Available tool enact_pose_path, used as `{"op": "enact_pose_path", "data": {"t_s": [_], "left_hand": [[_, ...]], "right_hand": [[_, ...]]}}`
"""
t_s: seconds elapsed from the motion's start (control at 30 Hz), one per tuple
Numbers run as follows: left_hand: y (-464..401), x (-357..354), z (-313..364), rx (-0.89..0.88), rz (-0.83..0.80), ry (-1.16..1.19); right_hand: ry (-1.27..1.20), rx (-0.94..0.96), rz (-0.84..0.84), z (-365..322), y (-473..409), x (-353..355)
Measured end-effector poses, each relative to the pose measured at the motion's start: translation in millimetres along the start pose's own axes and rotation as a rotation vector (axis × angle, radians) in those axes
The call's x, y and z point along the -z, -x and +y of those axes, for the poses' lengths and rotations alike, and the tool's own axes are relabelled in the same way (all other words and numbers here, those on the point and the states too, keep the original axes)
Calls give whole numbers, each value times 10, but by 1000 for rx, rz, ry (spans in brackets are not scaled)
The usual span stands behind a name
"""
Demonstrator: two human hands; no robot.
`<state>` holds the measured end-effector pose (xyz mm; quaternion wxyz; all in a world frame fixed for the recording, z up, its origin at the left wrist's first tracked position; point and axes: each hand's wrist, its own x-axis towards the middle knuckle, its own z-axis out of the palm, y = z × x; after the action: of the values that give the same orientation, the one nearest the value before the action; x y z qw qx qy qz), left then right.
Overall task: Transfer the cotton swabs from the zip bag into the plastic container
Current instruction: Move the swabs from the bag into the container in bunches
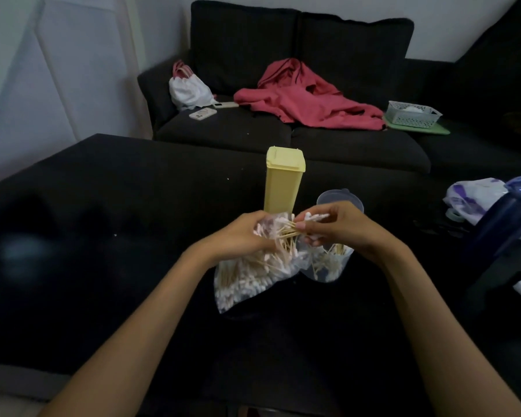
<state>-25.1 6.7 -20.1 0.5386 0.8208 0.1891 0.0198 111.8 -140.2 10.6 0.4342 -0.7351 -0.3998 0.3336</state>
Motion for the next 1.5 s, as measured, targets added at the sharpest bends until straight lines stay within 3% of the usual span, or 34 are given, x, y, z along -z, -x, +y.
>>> {"op": "enact_pose_path", "data": {"t_s": [0.17,0.33,0.47,0.6,0.97,1.33,1.5], "left_hand": [[76,13,-27,16,78,128],[158,-29,-122,-97,181,154],[213,18,-168,-124,92,101],[238,40,-173,-119,38,81],[169,70,-189,-110,89,112],[159,50,-95,-98,49,129],[182,-19,-81,-208,101,122]], "right_hand": [[-22,79,29,-5,41,-123],[10,145,100,-77,8,-356],[106,135,46,-166,17,-369],[44,86,11,-213,48,-290],[-106,36,116,-186,62,-217],[7,76,44,-208,110,-271],[89,83,-2,-227,74,-328]]}}
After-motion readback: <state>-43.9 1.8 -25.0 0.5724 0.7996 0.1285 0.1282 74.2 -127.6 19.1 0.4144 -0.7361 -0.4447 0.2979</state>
